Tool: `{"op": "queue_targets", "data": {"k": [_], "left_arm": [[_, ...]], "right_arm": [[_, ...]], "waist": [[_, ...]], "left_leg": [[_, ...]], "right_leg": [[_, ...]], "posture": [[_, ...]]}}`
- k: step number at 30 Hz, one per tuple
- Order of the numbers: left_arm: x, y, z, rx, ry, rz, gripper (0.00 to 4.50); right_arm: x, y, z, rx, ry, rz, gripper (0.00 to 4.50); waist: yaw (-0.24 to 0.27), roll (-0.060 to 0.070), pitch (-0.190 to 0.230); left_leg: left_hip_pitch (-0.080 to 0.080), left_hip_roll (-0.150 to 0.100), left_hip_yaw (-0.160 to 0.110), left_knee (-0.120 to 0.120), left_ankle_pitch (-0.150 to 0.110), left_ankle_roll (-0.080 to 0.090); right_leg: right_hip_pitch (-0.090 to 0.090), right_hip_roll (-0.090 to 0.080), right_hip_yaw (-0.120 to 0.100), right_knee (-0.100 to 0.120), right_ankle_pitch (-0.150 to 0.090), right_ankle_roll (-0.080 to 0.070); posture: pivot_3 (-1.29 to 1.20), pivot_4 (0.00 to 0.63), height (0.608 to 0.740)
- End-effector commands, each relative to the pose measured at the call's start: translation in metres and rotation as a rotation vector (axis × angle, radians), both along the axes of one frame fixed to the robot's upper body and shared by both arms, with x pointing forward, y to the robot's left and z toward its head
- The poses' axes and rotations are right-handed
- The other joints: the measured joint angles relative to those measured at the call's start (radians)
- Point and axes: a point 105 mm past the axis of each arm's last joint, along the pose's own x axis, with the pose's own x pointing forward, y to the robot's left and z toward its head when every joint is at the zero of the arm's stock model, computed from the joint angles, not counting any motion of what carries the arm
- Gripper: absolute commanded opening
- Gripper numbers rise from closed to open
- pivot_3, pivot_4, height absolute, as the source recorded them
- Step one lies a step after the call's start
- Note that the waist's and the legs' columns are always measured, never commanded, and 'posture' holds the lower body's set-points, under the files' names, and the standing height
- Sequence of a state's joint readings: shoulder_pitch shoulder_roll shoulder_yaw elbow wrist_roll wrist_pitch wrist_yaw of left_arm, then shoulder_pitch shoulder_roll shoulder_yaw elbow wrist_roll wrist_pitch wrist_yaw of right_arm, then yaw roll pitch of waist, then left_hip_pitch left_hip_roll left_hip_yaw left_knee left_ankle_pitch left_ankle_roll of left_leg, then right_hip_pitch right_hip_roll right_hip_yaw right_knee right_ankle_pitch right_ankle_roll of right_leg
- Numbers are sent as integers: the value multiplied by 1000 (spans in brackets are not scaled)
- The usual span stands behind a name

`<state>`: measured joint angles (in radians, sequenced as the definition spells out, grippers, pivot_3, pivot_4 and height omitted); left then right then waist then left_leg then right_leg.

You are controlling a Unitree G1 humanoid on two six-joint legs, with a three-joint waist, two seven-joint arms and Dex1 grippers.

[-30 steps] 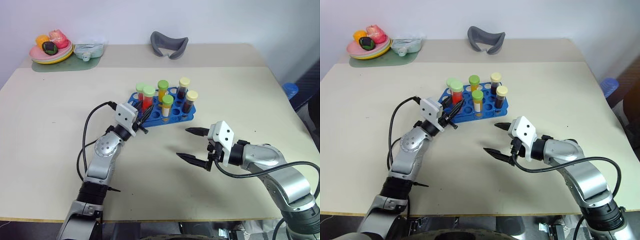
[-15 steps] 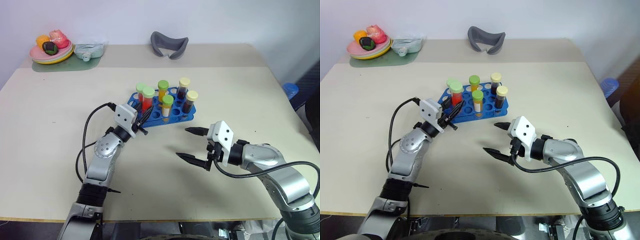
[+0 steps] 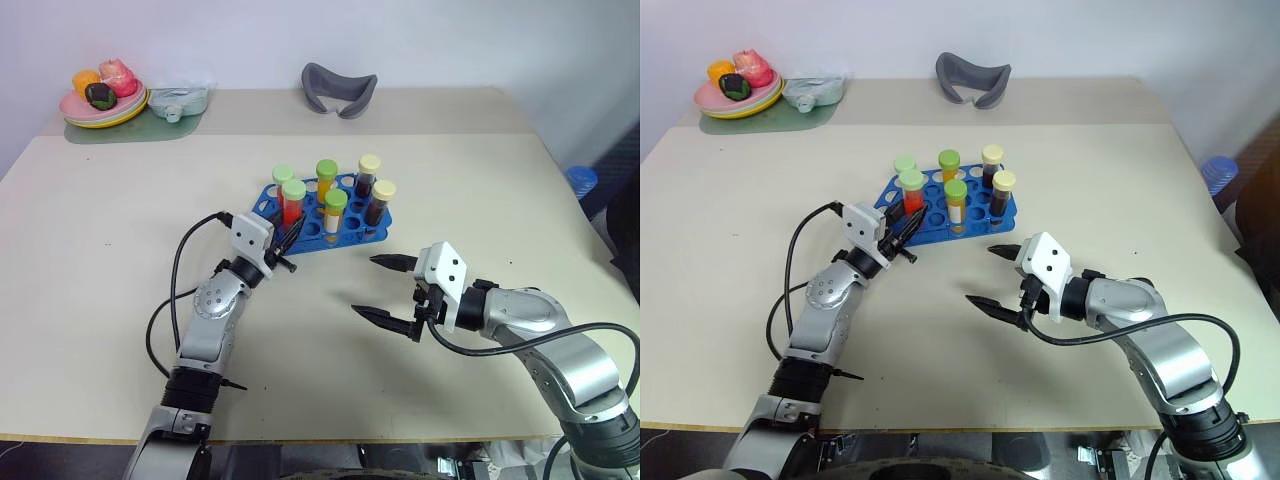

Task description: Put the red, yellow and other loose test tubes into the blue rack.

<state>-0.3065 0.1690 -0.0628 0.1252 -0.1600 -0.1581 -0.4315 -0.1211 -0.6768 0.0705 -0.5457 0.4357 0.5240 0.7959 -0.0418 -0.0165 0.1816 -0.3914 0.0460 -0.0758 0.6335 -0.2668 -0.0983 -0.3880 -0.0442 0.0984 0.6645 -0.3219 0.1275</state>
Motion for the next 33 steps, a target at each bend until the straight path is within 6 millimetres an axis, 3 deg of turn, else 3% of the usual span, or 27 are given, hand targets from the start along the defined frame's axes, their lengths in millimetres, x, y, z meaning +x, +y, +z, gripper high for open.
{"op": "queue_targets", "data": {"k": [1, 3, 10, 15, 18, 21, 24, 28, 33], "left_arm": [[-2, 6, 5, -18, -33, 32, 3217], [-3, 7, 10, -20, -48, 33, 4242], [-18, 29, 37, -5, -126, 73, 4242], [-38, 50, 45, 46, -78, 37, 4242], [-54, 68, 37, 127, -6, 11, 4242], [-66, 122, 27, 188, 95, 132, 4242], [-76, 149, 21, 231, 143, 197, 4242], [-82, 168, 12, 261, 186, 254, 4242], [-84, 169, 9, 252, 199, 272, 4242]], "right_arm": [[-2, 4, 7, 15, -33, 18, 4500], [-2, 4, 7, 15, -33, 19, 4500], [1, -4, 9, 4, -38, 7, 4500], [11, -28, 18, -1, -66, -65, 4500], [18, -51, 25, 1, -80, -142, 4500], [21, -88, 31, -5, -81, -259, 4500], [20, -117, 32, -33, -74, -334, 4500], [20, -137, 25, -58, -63, -389, 4500], [21, -141, 16, -56, -55, -406, 4500]], "waist": [[0, 0, 0], [0, 0, 0], [-1, 0, 0], [-2, 0, 0], [-1, 0, 0], [-2, 0, 0], [0, 0, 0], [0, 0, 0], [-3, 0, 0]], "left_leg": [[0, 0, 0, 0, 0, 0], [0, 0, 0, 0, 0, 0], [0, 0, 0, 0, 0, 0], [0, 0, 0, -1, 0, 0], [0, 0, 0, -1, 0, 0], [0, 1, 0, -2, 0, 0], [0, 1, 0, -2, 0, 0], [0, 0, 1, -1, 0, 0], [0, 1, 1, -1, 0, 0]], "right_leg": [[0, 0, 0, 0, 0, 0], [0, 0, 0, 0, 0, 0], [0, 0, 0, 0, 0, 0], [0, 0, 0, 0, 0, 0], [0, 0, 0, 0, 0, 0], [-1, 0, 0, 0, 0, 0], [0, 0, 0, -1, 0, 0], [1, 0, 0, -1, 0, 0], [0, 0, 0, -1, 0, 0]], "posture": [[0, 150, 740], [0, 150, 740], [0, 150, 740], [0, 150, 740], [0, 150, 740], [0, 150, 740], [0, 150, 740], [0, 150, 740], [0, 150, 740]]}}
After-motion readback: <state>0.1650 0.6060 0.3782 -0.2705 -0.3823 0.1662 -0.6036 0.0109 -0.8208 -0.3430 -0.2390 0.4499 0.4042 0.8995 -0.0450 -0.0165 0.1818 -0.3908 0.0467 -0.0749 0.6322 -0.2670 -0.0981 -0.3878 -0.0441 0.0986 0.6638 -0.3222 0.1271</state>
